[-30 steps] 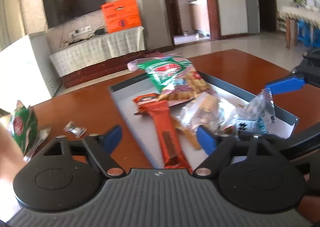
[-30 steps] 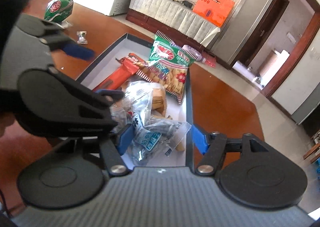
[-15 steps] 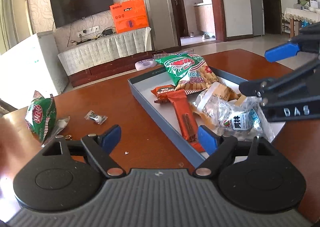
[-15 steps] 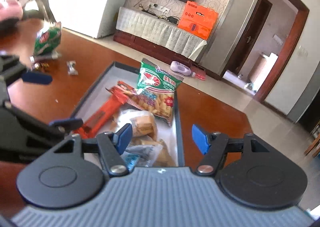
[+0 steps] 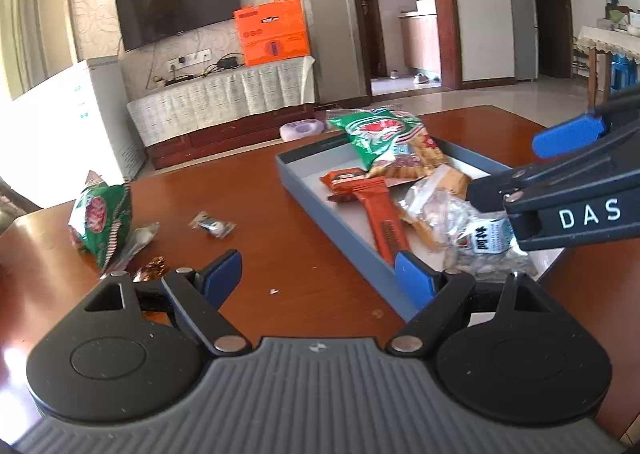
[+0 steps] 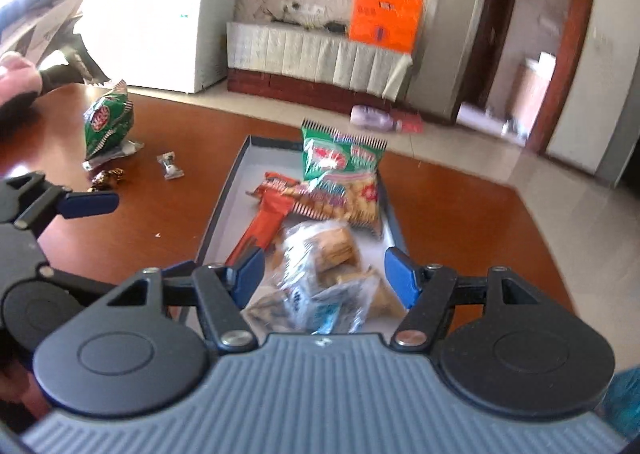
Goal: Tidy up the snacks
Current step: 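Move left gripper to brown-wrapped chocolates while right moves to small clear candy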
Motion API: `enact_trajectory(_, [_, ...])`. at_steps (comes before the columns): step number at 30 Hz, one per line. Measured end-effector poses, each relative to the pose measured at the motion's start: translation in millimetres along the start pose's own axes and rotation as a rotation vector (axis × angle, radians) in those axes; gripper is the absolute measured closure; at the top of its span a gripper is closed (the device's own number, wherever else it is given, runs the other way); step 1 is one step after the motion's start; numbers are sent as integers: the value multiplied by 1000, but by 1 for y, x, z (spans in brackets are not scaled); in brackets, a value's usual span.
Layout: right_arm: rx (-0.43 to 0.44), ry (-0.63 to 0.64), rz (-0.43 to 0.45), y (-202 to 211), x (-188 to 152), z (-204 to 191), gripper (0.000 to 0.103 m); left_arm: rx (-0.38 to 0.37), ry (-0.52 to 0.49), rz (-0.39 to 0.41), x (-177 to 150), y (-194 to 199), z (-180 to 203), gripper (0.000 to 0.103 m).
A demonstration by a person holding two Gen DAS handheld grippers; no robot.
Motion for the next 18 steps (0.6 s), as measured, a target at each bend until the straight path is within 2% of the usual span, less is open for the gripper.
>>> enact_trajectory(2, [29, -18, 25, 2, 4, -5, 35, 16, 9, -6, -3, 2, -7, 16])
enact_trajectory(4, [21, -15, 50, 3, 7, -10, 35, 36, 25, -13, -6, 2, -17, 16])
enact_trajectory(18, [163, -62, 65, -14, 26, -63, 35, 169, 169, -76, -31, -3, -98, 16])
Point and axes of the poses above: each gripper's, at about its wrist camera, not at the fingertips, and y roughly against the way its jaws point, z to its right, x to its top, the point moved 6 cm from there along -y, roughly the way its jaws point, and after that the axes turned 3 degrees about -y, right-handed, at the moved point
